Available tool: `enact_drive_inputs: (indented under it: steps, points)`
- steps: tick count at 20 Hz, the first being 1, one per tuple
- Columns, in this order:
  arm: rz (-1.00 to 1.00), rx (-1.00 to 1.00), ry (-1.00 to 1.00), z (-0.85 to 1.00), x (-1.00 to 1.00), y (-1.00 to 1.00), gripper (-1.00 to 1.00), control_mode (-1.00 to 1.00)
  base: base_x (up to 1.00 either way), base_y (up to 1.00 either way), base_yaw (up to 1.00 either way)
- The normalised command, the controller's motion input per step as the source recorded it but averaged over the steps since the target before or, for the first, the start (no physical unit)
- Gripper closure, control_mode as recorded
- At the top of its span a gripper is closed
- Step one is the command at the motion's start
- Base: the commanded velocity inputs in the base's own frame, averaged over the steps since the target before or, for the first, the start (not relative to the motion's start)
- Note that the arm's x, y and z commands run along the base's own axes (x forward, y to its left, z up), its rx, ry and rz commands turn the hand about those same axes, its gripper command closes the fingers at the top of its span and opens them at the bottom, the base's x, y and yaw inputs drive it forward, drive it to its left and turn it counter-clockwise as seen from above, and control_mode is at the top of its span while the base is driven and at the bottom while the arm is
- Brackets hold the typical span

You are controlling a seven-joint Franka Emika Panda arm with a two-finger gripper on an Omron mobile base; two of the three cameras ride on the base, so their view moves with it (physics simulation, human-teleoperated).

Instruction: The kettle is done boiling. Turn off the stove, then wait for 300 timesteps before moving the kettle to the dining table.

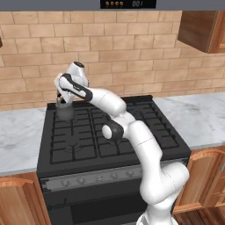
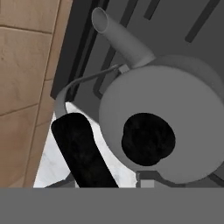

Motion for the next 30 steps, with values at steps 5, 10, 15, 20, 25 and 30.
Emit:
enact_drive_inputs:
  steps: [5,10,15,20,25,30]
  points:
    - [-0.06,0.00,0.00,0.41,-0.14,0.00,1.00,-1.00,0.00,0.00,0.00]
    - [-0.07,0.00,-0.01,0.63,-0.28,-0.07,1.00,-1.00,0.00,0.00,0.00]
    - [-0.05,0.00,-0.07,0.63,-0.40,-0.13,1.00,-1.00,0.00,0.00,0.00]
    - [-0.05,0.00,-0.11,0.51,-0.52,-0.22,1.00,-1.00,0.00,0.00,0.00]
    - [-0.07,0.00,-0.18,0.38,-0.76,-0.31,1.00,-1.00,0.00,0.00,0.00]
    - [-0.09,0.00,-0.16,0.12,-0.89,-0.31,1.00,-1.00,0.00,0.00,0.00]
